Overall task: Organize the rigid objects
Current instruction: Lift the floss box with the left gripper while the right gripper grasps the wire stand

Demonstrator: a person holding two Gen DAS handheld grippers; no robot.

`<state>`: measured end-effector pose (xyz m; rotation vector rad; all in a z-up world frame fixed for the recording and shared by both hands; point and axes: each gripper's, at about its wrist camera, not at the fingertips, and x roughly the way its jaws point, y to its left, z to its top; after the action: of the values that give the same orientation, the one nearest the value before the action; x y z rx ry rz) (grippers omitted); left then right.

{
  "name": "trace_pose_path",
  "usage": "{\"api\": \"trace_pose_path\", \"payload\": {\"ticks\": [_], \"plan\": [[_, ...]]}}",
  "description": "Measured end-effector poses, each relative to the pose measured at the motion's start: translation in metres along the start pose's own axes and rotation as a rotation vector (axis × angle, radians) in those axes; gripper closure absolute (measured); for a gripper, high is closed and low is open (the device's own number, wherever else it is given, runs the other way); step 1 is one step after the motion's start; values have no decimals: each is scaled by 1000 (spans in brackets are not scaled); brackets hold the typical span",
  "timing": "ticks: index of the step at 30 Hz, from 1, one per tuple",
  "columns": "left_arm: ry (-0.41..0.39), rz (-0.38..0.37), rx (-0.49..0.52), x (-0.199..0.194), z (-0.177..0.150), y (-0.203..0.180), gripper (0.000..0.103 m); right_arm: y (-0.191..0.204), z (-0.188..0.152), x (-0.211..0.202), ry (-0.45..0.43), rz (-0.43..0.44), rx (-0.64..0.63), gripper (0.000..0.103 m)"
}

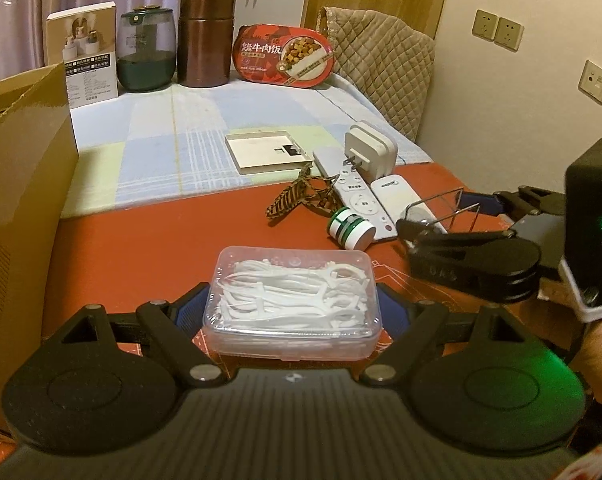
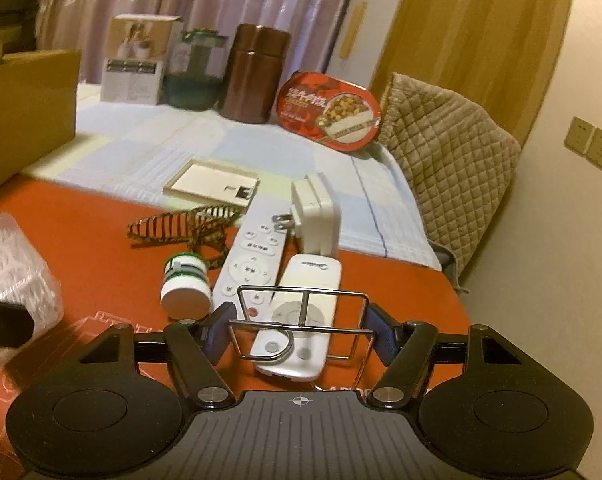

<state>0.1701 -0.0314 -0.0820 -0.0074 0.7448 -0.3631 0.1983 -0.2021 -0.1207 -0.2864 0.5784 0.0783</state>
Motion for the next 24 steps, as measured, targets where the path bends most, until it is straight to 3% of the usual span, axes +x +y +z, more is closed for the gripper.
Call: {"api": "trace_pose_path", "payload": {"ticks": [9,17,24], "plan": [[-35,-7,15,-15,2,-10,20,-13,12,-29,-31,-25,61,37],[-56,18,-24,-41,-2,-10,20,-21,21,-62,-11,46,182,37],[-83,46,-56,-70,-2,-11,20,-10,29,-95,10,84,186,37]]}}
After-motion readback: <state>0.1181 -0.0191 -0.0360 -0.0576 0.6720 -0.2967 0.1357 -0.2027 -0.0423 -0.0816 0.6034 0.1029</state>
